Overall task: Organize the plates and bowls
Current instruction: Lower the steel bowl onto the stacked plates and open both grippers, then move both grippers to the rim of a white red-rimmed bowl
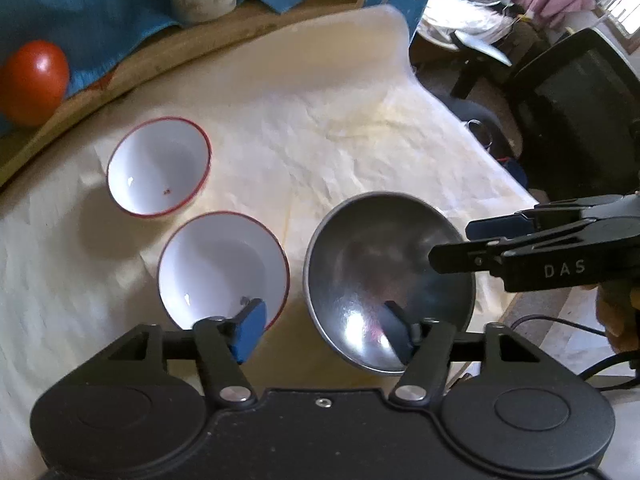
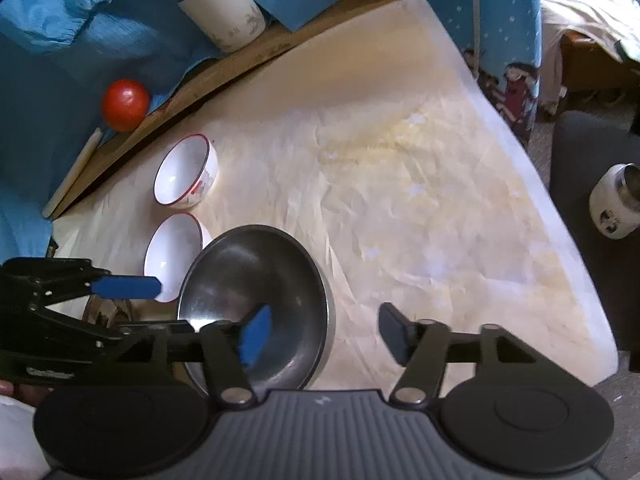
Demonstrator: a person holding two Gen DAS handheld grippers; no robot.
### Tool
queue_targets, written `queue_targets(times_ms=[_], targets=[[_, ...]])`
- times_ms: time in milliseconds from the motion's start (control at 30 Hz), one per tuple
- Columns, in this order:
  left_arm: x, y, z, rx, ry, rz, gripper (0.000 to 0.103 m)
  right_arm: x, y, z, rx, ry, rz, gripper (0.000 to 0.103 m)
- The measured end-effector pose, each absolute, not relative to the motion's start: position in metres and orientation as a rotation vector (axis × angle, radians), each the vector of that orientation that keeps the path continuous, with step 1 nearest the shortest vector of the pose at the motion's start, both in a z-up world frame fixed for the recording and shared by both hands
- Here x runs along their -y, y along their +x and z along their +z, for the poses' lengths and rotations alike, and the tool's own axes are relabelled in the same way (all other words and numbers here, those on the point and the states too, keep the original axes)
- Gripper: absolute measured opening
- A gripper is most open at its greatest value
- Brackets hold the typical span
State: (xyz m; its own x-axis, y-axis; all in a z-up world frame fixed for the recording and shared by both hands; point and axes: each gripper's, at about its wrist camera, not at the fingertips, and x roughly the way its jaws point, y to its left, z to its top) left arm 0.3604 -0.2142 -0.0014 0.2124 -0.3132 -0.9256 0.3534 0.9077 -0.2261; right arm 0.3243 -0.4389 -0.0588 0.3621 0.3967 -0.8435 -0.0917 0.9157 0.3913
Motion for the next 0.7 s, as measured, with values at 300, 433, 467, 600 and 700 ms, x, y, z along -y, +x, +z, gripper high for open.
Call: queue_targets(times_ms=[300, 433, 467, 600, 700], targets=[[0.15, 0.364, 0.011, -1.219, -0.074, -0.319, 0.095, 0.414, 0.319, -0.039, -1.076, 0.265, 0.3, 0.091], [0.124, 0.365, 0.009, -1.214, -0.131, -0.245, 0.099, 0.398, 0.318, -0.031, -1.037, 0.242, 0.309, 0.093], [0.119, 0.366, 0.008, -1.211, -0.141, -0.23, 0.1, 0.394, 0.318, -0.03, -1.026, 0.233, 0.311, 0.094], [0.103, 0.368, 0.002, -1.204, -0.162, -0.202, 0.101, 0.377, 0.318, -0.025, -1.004, 0.186, 0.318, 0.094], [0.094, 0.371, -0.003, -1.2, -0.164, -0.198, 0.101, 0.362, 0.318, -0.021, -0.999, 0.117, 0.33, 0.095]])
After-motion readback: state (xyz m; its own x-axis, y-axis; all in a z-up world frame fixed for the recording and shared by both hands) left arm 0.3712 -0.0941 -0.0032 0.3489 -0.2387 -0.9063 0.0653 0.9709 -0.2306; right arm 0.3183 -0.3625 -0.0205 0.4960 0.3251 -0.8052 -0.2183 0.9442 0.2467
